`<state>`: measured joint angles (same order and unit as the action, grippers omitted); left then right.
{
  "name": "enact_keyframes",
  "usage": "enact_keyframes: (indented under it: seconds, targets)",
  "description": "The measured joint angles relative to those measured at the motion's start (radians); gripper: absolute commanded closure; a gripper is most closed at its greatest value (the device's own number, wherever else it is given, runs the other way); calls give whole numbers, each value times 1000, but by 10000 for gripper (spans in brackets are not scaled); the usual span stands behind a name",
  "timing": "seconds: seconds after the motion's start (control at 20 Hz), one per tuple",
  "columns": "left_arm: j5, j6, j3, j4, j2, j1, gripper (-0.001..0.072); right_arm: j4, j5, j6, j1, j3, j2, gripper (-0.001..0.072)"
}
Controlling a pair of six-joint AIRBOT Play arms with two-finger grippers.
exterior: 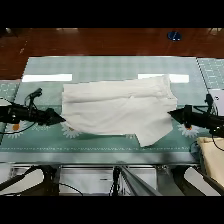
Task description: Fold the shirts.
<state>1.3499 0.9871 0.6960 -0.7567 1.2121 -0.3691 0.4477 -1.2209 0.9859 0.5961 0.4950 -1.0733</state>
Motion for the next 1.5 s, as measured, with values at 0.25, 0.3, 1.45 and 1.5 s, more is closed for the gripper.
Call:
enact_keyframes:
  seconds: [0.25,0.3,1.45,1.5]
  targets:
    - [-17,23,66,78,-76,1,677,-41,-11,-2,-4,170,0,688]
    - [-35,23,72,109,-79,5,677,-40,6,0,-15,201,-1,688]
    - [-281,56,387,233,376,66,675,-48,670,12,-354,493,-384,688]
    - [-288,52,391,234,389,68,675,-48,682,10,-354,494,-394,688]
